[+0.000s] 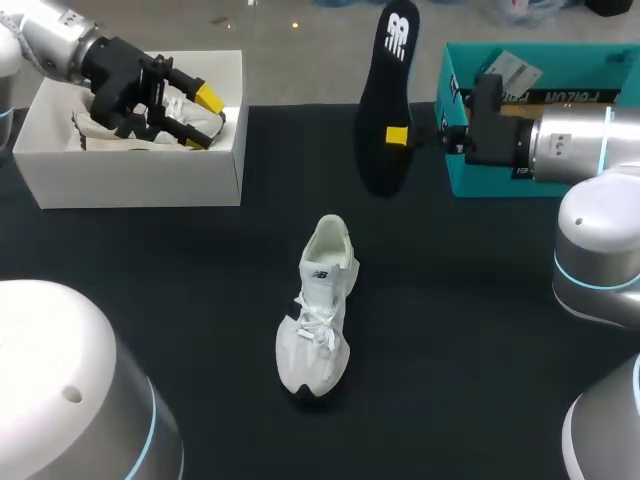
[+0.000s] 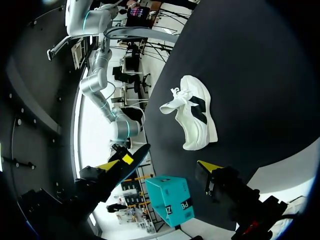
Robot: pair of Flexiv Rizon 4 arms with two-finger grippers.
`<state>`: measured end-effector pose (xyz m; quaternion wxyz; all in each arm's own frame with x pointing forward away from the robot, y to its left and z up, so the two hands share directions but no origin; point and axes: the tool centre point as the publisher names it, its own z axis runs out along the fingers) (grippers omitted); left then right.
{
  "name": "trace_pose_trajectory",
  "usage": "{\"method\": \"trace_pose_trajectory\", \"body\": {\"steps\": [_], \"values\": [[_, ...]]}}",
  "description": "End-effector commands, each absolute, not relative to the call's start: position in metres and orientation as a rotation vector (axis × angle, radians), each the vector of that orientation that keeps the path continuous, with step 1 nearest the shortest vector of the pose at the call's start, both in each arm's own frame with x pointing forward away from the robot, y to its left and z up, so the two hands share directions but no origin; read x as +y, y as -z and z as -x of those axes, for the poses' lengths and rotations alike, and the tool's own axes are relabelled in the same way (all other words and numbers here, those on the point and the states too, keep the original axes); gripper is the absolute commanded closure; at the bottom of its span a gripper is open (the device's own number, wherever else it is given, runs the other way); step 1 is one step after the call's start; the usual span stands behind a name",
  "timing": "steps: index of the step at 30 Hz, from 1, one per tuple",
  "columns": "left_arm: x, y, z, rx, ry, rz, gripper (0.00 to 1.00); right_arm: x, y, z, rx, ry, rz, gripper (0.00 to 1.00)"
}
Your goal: Take the shoe out of the shoebox, open the shoe tongue, remove and reinsert the insole, then place the shoe into the shoebox
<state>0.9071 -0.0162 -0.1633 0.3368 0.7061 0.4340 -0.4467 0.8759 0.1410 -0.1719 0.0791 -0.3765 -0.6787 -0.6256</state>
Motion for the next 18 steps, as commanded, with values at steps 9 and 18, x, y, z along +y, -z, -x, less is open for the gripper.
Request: {"method": "trace_pose_trajectory", "body": {"steps": [9, 18], "values": [[-0.015, 0.163, -0.907, 1.132, 1.163, -1.844, 0.00, 0.152, 0.183, -0.891, -1.992, 1.872, 1.107, 1.00], [-0.015, 0.163, -0.907, 1.132, 1.163, -1.844, 0.00, 0.171, 0.206, -0.890, -2.233, 1.739, 1.100, 1.00]]}}
